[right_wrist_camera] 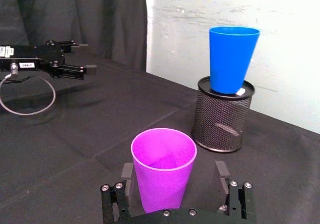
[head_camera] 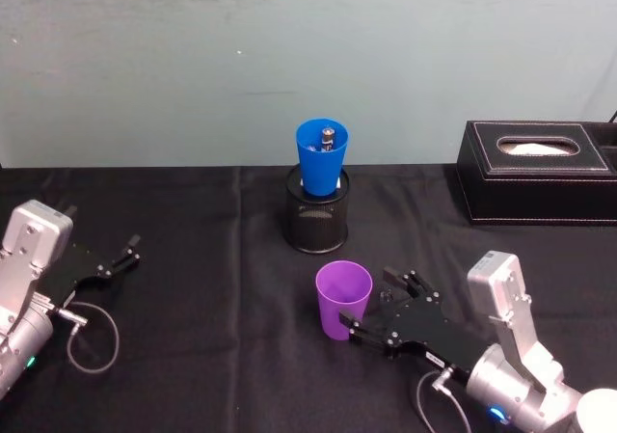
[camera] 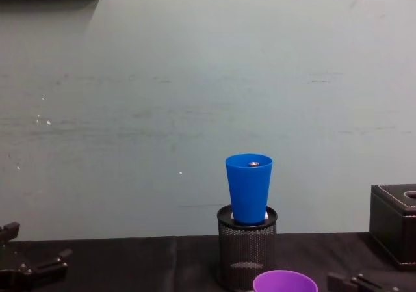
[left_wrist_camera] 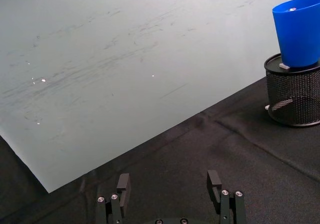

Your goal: Pick up one cup with a gripper and tap it against the other cup.

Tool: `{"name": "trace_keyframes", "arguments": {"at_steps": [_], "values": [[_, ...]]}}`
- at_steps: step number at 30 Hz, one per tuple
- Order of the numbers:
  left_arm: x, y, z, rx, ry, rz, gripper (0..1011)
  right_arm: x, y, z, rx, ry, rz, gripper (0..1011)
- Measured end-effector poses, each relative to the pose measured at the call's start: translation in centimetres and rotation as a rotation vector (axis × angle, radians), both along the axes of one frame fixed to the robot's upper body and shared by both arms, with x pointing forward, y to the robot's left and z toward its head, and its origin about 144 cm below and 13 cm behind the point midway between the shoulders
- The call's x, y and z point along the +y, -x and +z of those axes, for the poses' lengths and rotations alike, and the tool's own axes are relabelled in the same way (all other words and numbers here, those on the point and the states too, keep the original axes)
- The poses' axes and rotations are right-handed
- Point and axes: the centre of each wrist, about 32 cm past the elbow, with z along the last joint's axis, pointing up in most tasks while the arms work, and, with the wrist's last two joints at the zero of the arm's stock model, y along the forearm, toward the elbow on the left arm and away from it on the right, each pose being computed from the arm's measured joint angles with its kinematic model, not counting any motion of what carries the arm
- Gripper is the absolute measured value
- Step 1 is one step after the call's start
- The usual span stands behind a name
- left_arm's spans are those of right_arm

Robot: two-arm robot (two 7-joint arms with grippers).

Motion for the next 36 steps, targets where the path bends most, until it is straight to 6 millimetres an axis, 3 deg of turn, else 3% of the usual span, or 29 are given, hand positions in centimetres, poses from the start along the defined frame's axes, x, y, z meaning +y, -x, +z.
{"name": "trace_keyframes", "arguments": {"at_steps": [36], "values": [[0.0, 0.0, 0.0, 0.000, 0.000, 0.000, 1000, 1.8, -2.3, -0.8, 0.007, -0.021, 0.036, 1003]]}}
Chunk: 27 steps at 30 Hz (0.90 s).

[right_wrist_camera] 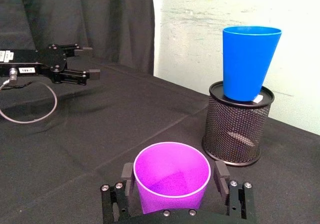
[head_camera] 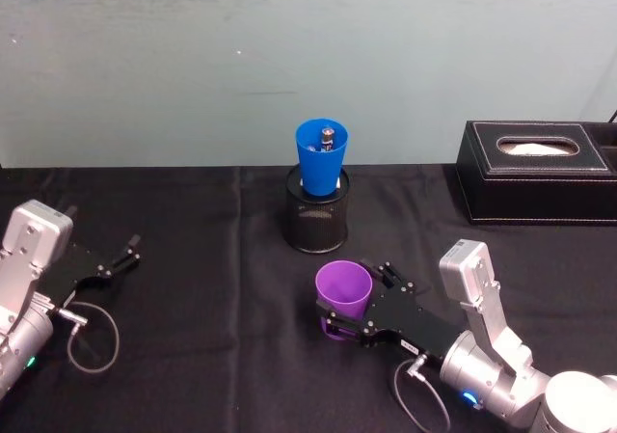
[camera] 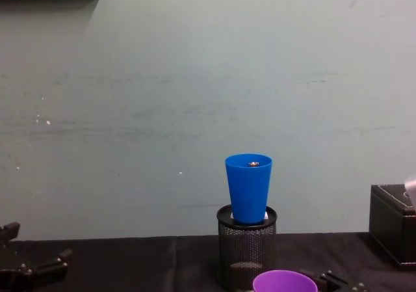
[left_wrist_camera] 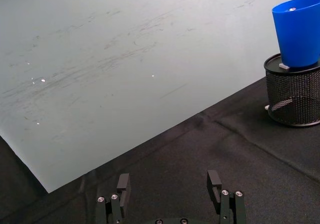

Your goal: Pick up one cup with a gripper and tap it against the other cup.

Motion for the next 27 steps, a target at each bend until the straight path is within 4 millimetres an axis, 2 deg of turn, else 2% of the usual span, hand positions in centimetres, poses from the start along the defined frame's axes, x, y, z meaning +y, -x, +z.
{"name": "trace_keyframes", "arguments": {"at_steps": [7, 17, 27], "values": [[0.00, 0.00, 0.00, 0.000, 0.000, 0.000, 1000, -0.02, 0.03, 0.04, -0.001, 0.001, 0.001, 995], [0.00, 0.00, 0.00, 0.000, 0.000, 0.000, 1000, -0.02, 0.06, 0.05, -0.002, 0.002, 0.001, 789], [0.00, 0.00, 0.00, 0.000, 0.000, 0.000, 1000, -0.06, 0.02, 0.72, -0.010, 0.005, -0.003, 744]]}}
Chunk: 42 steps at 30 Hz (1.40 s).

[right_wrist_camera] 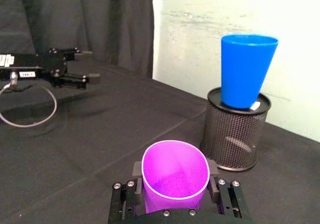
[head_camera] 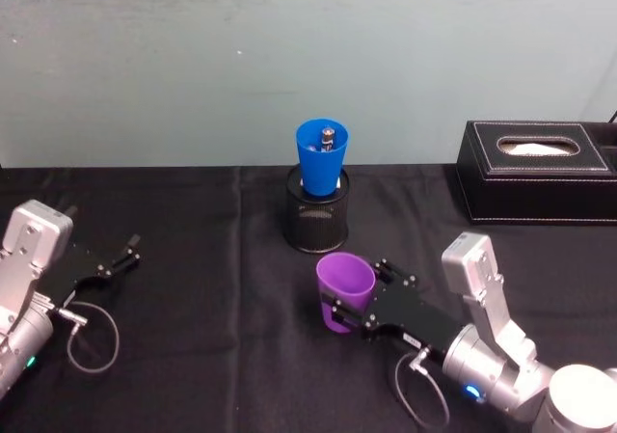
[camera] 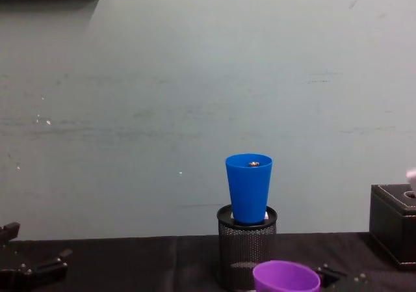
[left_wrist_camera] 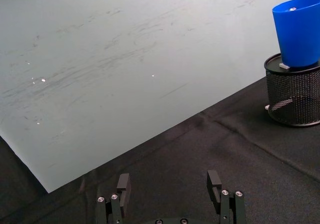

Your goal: Pick up one cup with a gripper and tap it against the other cup.

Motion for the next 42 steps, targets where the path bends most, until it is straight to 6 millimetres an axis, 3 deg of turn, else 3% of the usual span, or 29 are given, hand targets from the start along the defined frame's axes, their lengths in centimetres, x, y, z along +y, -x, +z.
{"name": "trace_keyframes", "arguments": {"at_steps": [23, 31, 42], "values": [[0.0, 0.0, 0.0, 0.000, 0.000, 0.000, 1000, -0.5, -1.9, 10.0, 0.013, -0.052, 0.075, 734], [0.0, 0.0, 0.0, 0.000, 0.000, 0.000, 1000, 0.0, -2.2, 11.4, 0.003, -0.023, 0.081, 734], [0.0, 0.0, 0.0, 0.000, 0.000, 0.000, 1000, 0.0, -2.2, 11.2, 0.003, -0.025, 0.079, 734]]}}
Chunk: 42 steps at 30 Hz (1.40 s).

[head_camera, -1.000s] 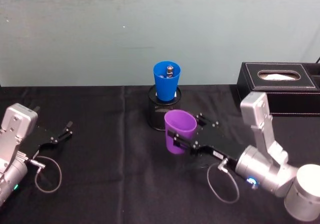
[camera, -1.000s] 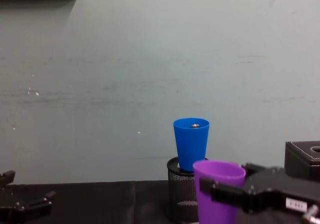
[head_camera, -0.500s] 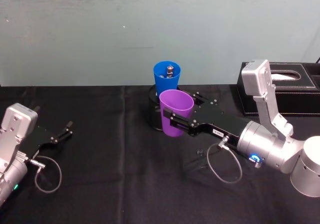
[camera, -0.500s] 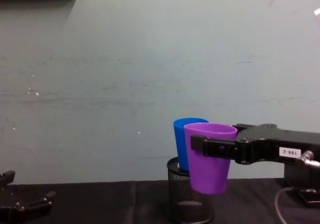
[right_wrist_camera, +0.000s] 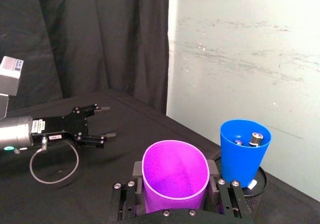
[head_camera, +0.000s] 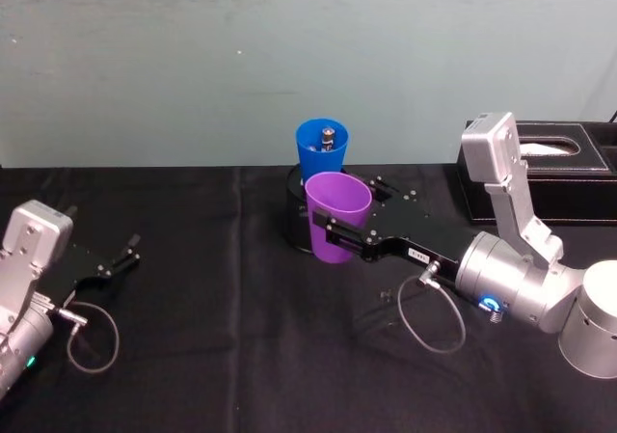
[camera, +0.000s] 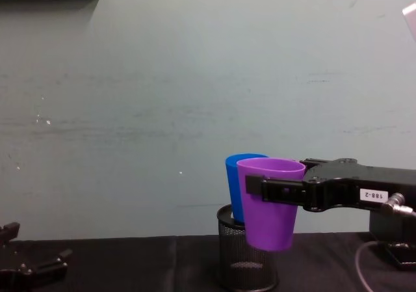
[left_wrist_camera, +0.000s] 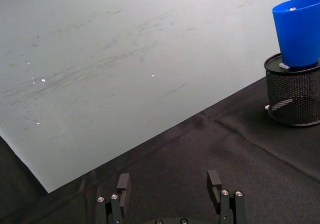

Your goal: Pick up one cup with a gripper and tap it against the other cup.

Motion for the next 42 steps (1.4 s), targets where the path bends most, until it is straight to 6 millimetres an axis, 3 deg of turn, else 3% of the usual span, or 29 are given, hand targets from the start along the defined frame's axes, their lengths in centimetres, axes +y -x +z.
{"name": "trace_keyframes", "arguments": {"at_steps": [42], "values": [[0.00, 0.00, 0.00, 0.000, 0.000, 0.000, 1000, -0.07, 0.03, -0.18, 0.001, -0.003, -0.002, 734]]}}
